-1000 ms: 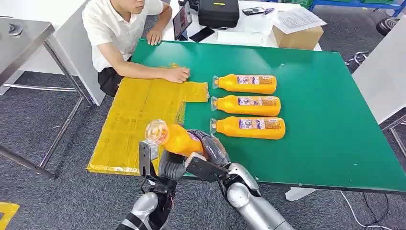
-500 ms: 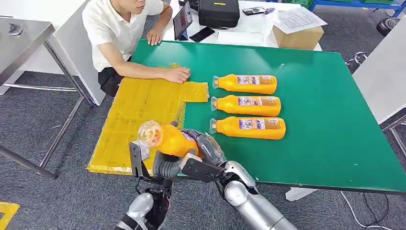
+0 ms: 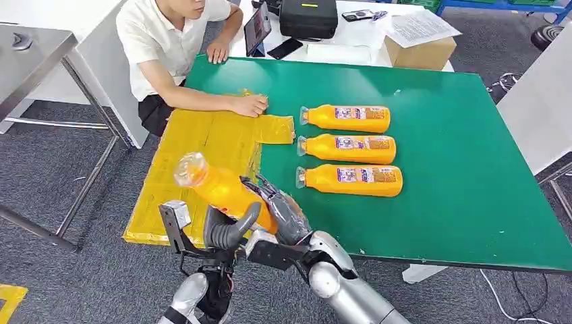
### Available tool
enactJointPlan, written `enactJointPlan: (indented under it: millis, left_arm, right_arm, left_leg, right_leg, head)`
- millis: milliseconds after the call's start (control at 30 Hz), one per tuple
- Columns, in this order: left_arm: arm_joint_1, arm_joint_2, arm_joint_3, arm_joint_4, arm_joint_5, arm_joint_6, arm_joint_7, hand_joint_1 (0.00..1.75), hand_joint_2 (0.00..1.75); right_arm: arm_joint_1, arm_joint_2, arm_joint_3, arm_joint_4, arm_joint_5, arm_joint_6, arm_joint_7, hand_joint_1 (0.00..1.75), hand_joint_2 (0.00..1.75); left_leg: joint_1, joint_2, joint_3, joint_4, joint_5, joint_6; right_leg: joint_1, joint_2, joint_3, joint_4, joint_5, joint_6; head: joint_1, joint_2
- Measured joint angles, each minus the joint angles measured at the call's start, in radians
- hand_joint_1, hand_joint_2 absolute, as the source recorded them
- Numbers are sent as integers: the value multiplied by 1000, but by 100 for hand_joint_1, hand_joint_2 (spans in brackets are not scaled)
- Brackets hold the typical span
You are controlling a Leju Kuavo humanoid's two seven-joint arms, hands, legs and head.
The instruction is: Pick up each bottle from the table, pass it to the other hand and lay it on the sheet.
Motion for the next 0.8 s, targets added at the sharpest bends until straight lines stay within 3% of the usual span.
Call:
enactJointPlan:
  millis: [233,433,533,633,733,800]
  left_arm:
    - [-14,-6,10,-7,8,29,-10,175,175]
    - [-36,-8,-2,-14,-67,144,-65,175,175]
    - [-99,6,-16,41,-219,251,-76,175,175]
    - [-157,28,-30,128,-495,315,-76,175,175]
    - [-206,49,-16,204,-944,331,17,175,175]
    - [-237,56,5,244,-1102,320,66,175,175]
  right_arm:
    - [32,8,5,-26,13,-79,-32,0,0]
    - [128,21,5,-68,60,-362,-125,0,0]
    - [194,56,-57,-132,187,-412,-228,0,0]
    - [243,93,-136,-216,275,-413,-242,0,0]
    - [262,124,-203,-285,277,-415,-243,0,0]
    - [271,137,-239,-325,290,-416,-243,0,0]
  left_leg:
    - [0,0,-1,0,0,0]
    - [0,-2,-3,0,0,0]
    - [0,-1,-3,0,0,0]
    - [0,-2,-3,0,1,-1]
    - [0,-1,-3,0,2,-1]
    - [0,-1,-3,0,3,-1]
  right_leg:
    - [0,0,-1,0,0,0]
    - [0,-2,-2,0,0,0]
    - [0,-1,-3,0,0,0]
    - [0,-1,-3,2,0,0]
    - [0,-1,-3,2,0,0]
    - [-1,-1,-3,2,0,0]
  head:
    - [0,0]
    - [1,0]
    - [0,0]
    - [0,0]
    - [0,0]
    - [0,0]
